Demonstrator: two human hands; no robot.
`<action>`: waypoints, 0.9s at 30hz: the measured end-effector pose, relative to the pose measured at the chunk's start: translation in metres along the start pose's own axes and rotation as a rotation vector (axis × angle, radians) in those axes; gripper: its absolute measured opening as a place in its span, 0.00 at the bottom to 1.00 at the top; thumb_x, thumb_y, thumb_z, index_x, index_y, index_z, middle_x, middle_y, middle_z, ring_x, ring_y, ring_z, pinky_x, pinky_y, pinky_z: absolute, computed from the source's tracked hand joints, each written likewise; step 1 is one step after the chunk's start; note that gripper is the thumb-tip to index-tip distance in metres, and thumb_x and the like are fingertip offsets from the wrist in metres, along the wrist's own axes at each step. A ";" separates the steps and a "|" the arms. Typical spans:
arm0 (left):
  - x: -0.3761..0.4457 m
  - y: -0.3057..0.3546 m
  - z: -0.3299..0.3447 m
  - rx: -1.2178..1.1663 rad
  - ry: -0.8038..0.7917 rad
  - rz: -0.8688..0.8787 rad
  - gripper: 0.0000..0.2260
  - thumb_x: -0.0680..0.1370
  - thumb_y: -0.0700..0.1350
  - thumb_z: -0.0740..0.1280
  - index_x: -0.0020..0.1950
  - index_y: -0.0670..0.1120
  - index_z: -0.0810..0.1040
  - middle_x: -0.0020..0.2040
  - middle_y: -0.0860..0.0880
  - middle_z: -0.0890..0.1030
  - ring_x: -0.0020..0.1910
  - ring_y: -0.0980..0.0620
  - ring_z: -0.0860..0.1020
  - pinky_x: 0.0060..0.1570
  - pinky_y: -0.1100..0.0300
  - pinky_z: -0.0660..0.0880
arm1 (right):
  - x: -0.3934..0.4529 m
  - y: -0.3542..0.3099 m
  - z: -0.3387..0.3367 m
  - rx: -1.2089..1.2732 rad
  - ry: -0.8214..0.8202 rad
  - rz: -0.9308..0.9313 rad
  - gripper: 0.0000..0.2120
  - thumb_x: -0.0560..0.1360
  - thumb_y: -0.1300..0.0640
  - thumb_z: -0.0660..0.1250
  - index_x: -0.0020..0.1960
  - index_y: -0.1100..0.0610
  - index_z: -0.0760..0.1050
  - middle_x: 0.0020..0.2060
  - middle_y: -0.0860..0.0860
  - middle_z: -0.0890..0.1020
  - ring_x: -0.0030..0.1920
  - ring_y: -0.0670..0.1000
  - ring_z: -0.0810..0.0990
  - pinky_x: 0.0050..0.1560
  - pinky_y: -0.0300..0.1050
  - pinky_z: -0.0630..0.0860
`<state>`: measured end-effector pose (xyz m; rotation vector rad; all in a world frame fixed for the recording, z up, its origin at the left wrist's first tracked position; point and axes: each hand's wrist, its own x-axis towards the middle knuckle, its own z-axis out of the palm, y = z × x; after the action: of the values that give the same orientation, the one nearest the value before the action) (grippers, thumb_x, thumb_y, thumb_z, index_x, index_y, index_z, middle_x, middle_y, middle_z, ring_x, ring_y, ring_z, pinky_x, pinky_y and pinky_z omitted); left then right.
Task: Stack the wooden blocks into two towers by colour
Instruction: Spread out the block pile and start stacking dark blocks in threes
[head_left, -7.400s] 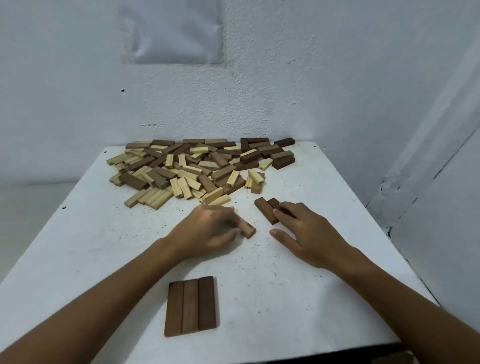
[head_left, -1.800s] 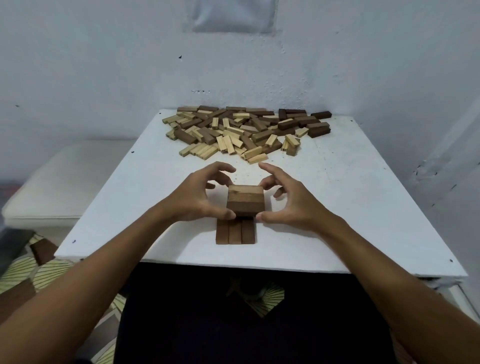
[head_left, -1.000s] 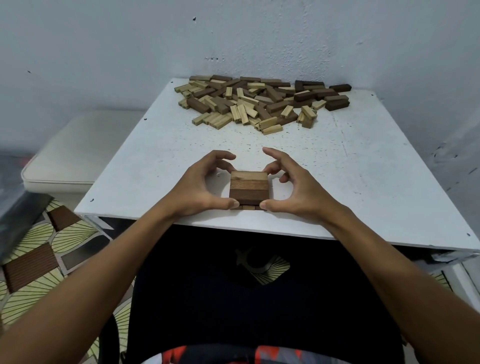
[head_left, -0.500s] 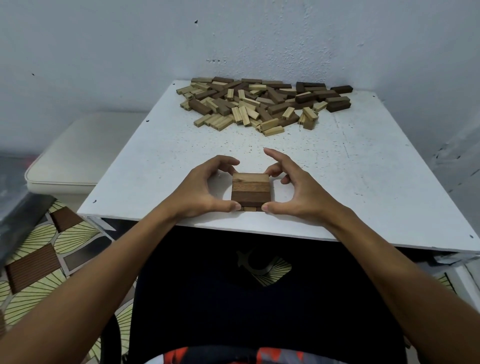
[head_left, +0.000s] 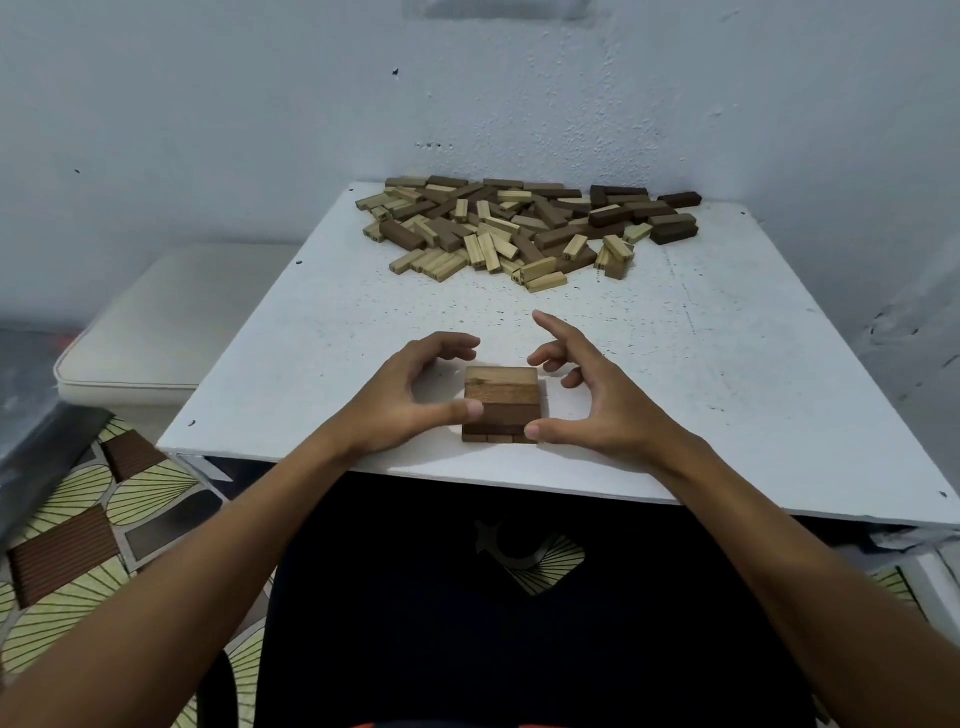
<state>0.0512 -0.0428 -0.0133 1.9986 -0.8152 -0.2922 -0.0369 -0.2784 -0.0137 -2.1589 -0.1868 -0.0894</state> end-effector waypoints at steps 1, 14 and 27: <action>0.002 0.000 0.000 -0.017 0.008 0.008 0.26 0.67 0.63 0.70 0.64 0.59 0.73 0.62 0.57 0.77 0.65 0.57 0.73 0.68 0.51 0.68 | 0.001 0.001 -0.001 0.014 0.006 -0.005 0.46 0.64 0.45 0.75 0.75 0.37 0.53 0.60 0.42 0.73 0.61 0.42 0.71 0.56 0.35 0.67; 0.100 0.012 -0.003 0.212 0.105 0.078 0.23 0.71 0.57 0.67 0.63 0.49 0.77 0.60 0.52 0.79 0.60 0.56 0.75 0.61 0.51 0.74 | 0.068 0.036 -0.045 -0.111 0.190 0.058 0.30 0.76 0.48 0.69 0.75 0.46 0.63 0.70 0.46 0.69 0.68 0.45 0.68 0.64 0.43 0.71; 0.197 -0.010 0.035 0.978 -0.139 0.279 0.39 0.75 0.68 0.33 0.80 0.46 0.47 0.80 0.47 0.41 0.76 0.48 0.31 0.71 0.40 0.30 | 0.148 0.097 -0.097 -0.858 0.081 0.140 0.46 0.69 0.29 0.30 0.78 0.51 0.54 0.78 0.49 0.54 0.78 0.50 0.47 0.76 0.55 0.42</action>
<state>0.1861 -0.1913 -0.0184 2.7127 -1.5036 0.1845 0.1259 -0.3979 -0.0188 -3.0072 0.0724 -0.2040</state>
